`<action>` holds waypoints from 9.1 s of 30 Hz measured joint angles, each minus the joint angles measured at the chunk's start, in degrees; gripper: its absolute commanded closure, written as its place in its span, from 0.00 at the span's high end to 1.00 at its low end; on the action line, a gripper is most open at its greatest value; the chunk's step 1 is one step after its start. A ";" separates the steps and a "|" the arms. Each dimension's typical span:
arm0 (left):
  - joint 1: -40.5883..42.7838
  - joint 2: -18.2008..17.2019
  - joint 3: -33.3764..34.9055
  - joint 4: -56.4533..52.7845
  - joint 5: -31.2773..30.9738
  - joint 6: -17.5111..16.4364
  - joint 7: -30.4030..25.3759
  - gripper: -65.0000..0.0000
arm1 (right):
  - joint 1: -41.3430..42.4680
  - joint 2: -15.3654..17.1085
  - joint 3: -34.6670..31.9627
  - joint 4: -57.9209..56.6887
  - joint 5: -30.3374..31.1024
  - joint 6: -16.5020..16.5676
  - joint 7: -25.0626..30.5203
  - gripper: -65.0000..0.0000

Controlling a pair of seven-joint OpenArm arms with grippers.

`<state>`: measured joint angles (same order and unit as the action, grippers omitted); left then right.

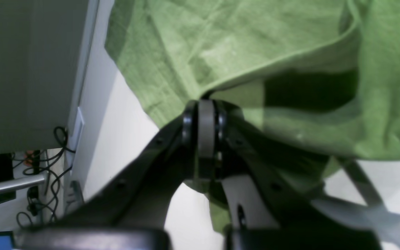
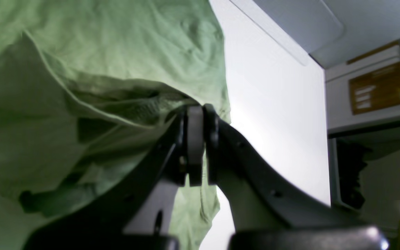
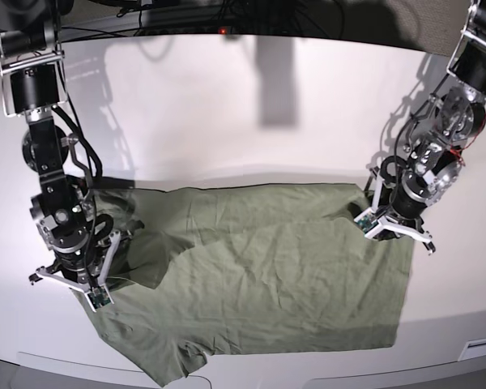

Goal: Fold the T-shirt properly
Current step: 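Lower the folded edge onto the shirt's middle with both grippers, then open both grippers to release the folded edge, then grasp the folded shirt's edge with both grippers, then adjust the left gripper's grip on the folded edge near the hem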

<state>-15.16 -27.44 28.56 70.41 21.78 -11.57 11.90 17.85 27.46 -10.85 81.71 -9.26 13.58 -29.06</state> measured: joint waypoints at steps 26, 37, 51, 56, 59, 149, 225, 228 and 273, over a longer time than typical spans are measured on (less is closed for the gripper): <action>-1.66 0.61 0.00 -0.35 -2.08 0.22 -2.29 0.00 | 9.92 -3.23 0.00 -16.74 -0.85 5.16 8.68 0.00; -1.68 0.63 0.00 -0.35 -2.86 0.17 -2.29 0.00 | 10.29 -3.98 -0.02 -27.87 -1.07 5.18 14.88 0.00; -5.49 0.63 0.00 -8.22 -2.78 0.20 -7.89 0.00 | 13.11 -6.71 0.00 -33.75 -1.11 5.14 14.82 0.00; -7.37 0.76 0.00 -8.22 -2.78 0.20 -10.05 0.00 | 13.07 -8.31 0.00 -33.75 -1.09 5.16 14.84 0.00; -7.85 0.72 0.00 -8.22 -2.75 0.20 -10.01 0.00 | 13.25 -8.39 0.00 -33.75 -1.09 4.70 14.86 0.00; -5.25 10.32 -1.97 -25.20 -20.33 11.52 -13.88 0.39 | 15.45 -8.15 0.00 -34.01 -4.22 -0.96 25.83 0.45; 7.54 3.98 -20.96 -8.33 -47.43 -3.52 15.47 0.33 | -17.42 -8.09 16.83 -11.47 15.17 10.29 9.05 0.48; 10.38 3.67 -21.07 -5.20 -46.60 -2.34 15.21 0.33 | -18.71 -8.09 16.83 -10.38 15.21 10.29 8.85 0.48; -13.42 13.64 -25.79 -25.83 -32.61 -6.58 22.69 0.33 | -19.43 -7.96 16.83 -9.55 15.23 10.05 8.83 0.48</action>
<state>-28.58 -13.80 2.76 44.58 -10.83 -18.15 34.59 -1.58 19.51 5.98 72.16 5.98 23.64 -20.23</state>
